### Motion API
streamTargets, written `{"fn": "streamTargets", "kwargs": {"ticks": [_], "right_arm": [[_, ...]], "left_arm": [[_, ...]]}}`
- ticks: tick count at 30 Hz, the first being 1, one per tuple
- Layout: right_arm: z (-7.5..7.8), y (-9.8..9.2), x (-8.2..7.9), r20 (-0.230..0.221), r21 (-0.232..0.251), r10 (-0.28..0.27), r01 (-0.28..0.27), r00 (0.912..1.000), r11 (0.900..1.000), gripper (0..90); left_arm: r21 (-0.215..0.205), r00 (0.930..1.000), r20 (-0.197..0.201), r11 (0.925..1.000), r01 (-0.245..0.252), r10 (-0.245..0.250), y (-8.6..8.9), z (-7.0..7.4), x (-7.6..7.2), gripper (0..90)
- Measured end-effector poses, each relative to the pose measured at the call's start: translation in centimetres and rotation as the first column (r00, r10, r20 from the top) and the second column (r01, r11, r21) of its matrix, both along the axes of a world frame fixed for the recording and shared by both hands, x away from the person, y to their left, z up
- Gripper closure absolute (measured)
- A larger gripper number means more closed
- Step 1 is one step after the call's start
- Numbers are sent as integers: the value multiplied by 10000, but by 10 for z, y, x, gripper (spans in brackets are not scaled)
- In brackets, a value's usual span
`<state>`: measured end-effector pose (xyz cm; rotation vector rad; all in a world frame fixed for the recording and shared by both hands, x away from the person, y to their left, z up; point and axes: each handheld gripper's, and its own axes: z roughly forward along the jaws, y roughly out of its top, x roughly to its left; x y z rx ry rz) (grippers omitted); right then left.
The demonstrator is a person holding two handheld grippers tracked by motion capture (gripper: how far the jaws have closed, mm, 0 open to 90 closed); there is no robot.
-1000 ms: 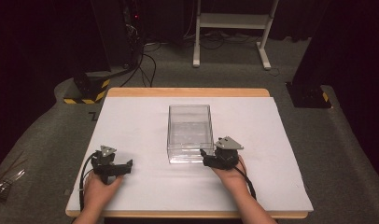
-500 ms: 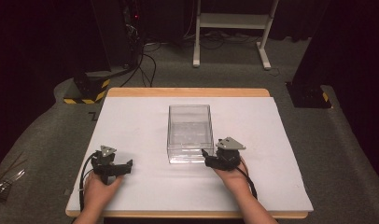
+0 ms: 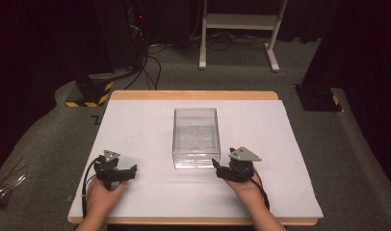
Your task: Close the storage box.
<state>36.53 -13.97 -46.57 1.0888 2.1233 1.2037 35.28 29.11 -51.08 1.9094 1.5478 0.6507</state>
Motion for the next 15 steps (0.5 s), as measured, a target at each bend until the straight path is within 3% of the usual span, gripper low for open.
{"fn": "streamTargets", "kwargs": {"ticks": [9,15], "right_arm": [[-3,-23,-9,-38,-156,-305,305,9995,9994,209],[-14,-51,-14,-197,-477,-829,819,9964,9955,210]], "left_arm": [[0,10000,0,10000,4,-4,0,0,0,5],[-7,10000,19,10000,-6,6,0,0,0,5]]}}
